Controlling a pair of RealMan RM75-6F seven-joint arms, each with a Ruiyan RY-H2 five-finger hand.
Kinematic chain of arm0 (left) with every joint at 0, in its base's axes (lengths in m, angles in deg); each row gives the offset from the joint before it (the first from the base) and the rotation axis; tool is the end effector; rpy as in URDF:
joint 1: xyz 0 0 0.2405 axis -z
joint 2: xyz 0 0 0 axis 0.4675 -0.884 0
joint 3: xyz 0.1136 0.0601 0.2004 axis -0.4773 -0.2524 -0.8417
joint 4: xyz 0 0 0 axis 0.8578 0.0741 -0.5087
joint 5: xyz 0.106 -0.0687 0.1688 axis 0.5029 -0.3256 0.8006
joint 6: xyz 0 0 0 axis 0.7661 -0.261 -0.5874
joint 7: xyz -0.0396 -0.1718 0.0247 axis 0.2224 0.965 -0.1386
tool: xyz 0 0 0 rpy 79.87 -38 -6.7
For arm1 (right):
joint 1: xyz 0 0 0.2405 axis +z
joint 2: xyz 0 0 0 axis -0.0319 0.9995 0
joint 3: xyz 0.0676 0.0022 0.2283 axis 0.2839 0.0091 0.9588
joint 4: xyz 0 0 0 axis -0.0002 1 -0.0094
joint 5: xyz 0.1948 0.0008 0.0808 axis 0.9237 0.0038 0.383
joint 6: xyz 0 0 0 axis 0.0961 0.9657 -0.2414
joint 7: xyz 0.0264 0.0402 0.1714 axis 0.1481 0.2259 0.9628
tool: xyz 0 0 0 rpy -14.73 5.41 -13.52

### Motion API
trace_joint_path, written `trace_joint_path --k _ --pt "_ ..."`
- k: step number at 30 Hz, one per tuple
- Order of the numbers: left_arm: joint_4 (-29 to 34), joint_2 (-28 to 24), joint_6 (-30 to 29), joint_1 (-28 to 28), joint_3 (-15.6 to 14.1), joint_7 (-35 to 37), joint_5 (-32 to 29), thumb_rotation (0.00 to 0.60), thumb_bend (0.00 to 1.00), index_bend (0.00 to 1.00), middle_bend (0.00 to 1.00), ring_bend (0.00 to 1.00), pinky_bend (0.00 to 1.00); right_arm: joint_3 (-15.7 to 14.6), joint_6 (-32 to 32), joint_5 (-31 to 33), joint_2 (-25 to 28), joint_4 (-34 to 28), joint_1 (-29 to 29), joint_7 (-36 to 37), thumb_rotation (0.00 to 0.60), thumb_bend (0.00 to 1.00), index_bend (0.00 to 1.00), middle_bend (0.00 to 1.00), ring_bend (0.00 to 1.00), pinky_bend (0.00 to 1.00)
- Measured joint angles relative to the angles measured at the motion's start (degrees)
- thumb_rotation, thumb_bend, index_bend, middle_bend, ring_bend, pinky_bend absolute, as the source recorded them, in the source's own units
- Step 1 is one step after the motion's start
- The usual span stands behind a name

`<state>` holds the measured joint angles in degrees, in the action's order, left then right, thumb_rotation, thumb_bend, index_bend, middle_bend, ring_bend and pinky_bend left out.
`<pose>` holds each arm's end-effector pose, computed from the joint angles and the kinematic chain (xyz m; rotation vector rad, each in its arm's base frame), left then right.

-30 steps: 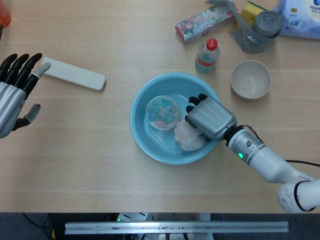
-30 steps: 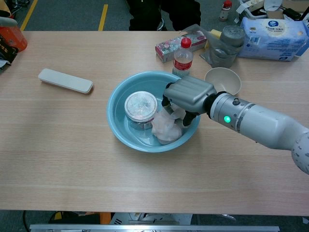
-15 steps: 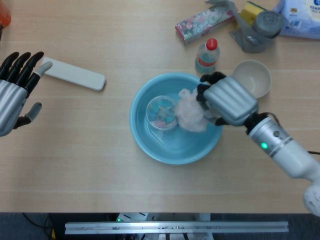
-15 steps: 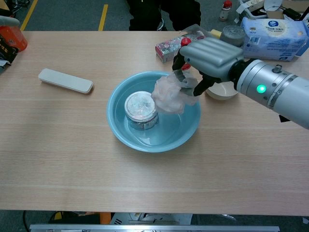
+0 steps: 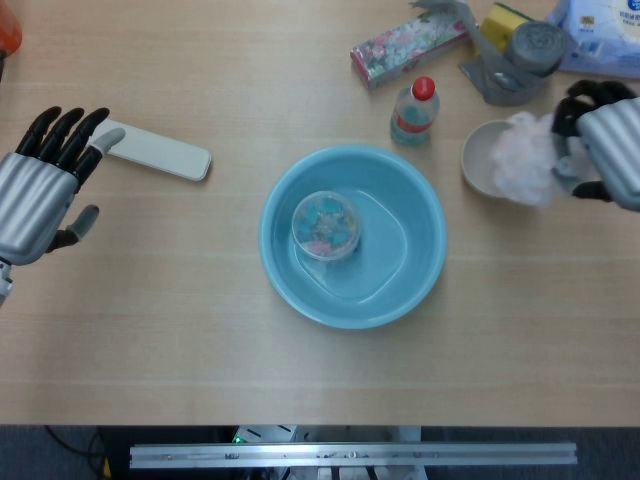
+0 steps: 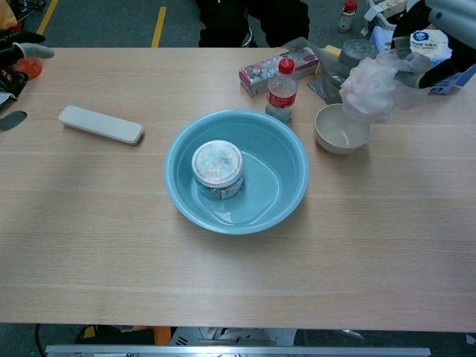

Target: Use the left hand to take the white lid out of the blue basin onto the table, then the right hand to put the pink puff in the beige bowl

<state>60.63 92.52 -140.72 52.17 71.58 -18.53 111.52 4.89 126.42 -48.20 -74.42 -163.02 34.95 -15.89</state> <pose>-0.2219 0.2887 0.1146 -1.8532 -0.7306 -0.8836 -0.1605 -0.3202 0.1103 1.7410 -0.8412 0.8131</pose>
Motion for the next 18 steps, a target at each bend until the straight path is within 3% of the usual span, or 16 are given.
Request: trace_joint_path --k 6,13,15,18 --pt "-0.1 0.8 0.6 0.5 0.1 -0.5 0.0 0.600 0.36 0.10 0.01 0.00 0.07 0.4 -0.4 1.9 -0.4 5.8 -1.3 0.9 0.600 0.33 0.70 0.47 0.24 0.27" --pt "0.3 0.1 -0.6 -0.1 0.0 -0.2 0.1 0.600 0.36 0.10 0.01 0.00 0.07 2.2 -4.6 4.9 -5.9 12.9 0.8 -0.9 0.600 0.32 0.69 0.47 0.24 0.27" --pt "0.3 -0.1 -0.8 -0.4 -0.1 -0.1 -0.1 0.600 0.36 0.10 0.01 0.00 0.07 2.7 -6.1 5.8 -7.8 14.6 1.9 -2.3 0.600 0.32 0.63 0.45 0.24 0.27" --pt "0.2 -0.4 -0.9 -0.7 -0.3 0.0 -0.5 0.600 0.36 0.10 0.01 0.00 0.07 3.0 -8.1 7.1 -10.0 15.9 3.5 -4.6 0.600 0.31 0.44 0.40 0.22 0.28"
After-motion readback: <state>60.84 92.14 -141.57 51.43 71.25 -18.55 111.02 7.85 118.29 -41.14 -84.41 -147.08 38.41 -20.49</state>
